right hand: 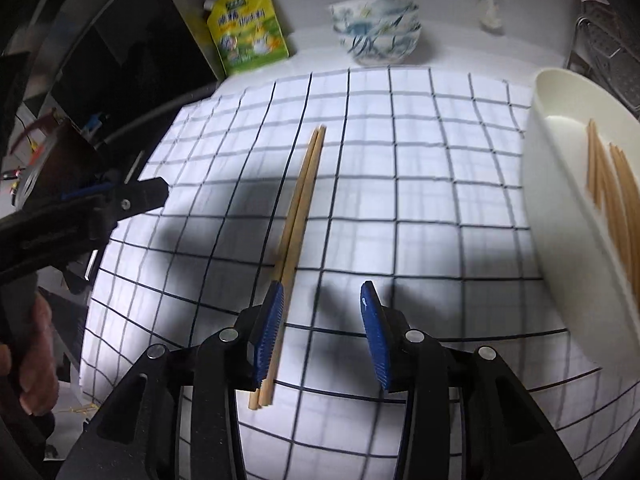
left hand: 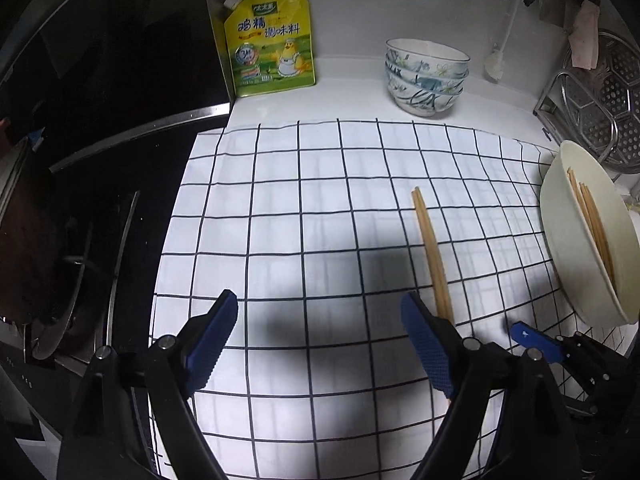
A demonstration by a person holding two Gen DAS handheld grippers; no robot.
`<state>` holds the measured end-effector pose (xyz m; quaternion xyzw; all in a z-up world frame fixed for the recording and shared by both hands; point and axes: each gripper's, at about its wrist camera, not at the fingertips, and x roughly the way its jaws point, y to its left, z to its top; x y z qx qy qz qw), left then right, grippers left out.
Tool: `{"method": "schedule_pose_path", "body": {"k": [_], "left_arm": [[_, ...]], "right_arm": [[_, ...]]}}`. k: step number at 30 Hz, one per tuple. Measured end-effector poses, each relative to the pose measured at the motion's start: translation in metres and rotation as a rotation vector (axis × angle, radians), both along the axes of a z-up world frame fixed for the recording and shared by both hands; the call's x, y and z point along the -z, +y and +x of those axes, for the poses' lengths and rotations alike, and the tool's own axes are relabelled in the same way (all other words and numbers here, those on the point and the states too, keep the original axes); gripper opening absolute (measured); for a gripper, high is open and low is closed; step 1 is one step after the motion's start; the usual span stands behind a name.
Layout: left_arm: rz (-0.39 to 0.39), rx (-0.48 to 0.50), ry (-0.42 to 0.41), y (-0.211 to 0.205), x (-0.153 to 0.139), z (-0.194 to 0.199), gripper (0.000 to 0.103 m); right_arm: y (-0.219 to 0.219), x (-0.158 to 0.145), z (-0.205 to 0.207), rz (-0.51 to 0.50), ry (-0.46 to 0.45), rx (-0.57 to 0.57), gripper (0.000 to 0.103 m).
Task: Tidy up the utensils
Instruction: 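Move the left tool back to the last chopsticks while the right tool returns too, then close the right tool on a chopstick while the left tool grasps the last one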
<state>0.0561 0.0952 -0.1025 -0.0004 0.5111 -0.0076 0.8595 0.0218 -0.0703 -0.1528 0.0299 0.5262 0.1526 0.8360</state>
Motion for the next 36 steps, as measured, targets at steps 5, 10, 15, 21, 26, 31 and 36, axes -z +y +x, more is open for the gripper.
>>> {"method": "schedule_pose_path", "body": {"k": [5, 10, 15, 21, 26, 31, 36], "left_arm": [[-0.004, 0.020, 0.009, 0.005, 0.009, -0.001, 0.082], [-0.013, 0.038, 0.017, 0.006, 0.014, 0.001, 0.082], [-0.013, 0.049, 0.019, 0.005, 0.017, 0.003, 0.082], [-0.012, 0.090, 0.042, -0.015, 0.029, 0.004, 0.083], [0.007, 0.129, 0.048, -0.040, 0.041, 0.005, 0.083], [0.032, 0.151, 0.074, -0.060, 0.056, 0.007, 0.083], [0.012, 0.179, 0.067, -0.073, 0.063, 0.002, 0.059]], "right_arm": [[0.010, 0.011, -0.001, -0.047, 0.000, 0.001, 0.039], [0.021, 0.018, -0.006, -0.102, -0.010, -0.014, 0.038], [0.033, 0.021, -0.010, -0.169, -0.047, -0.045, 0.026], [0.012, 0.020, -0.008, -0.144, -0.034, -0.004, 0.006], [-0.011, 0.020, -0.009, -0.127, -0.020, 0.045, 0.006], [-0.030, 0.021, -0.013, -0.102, -0.006, 0.079, 0.006], [-0.040, 0.019, -0.016, -0.086, -0.006, 0.083, 0.006]]}}
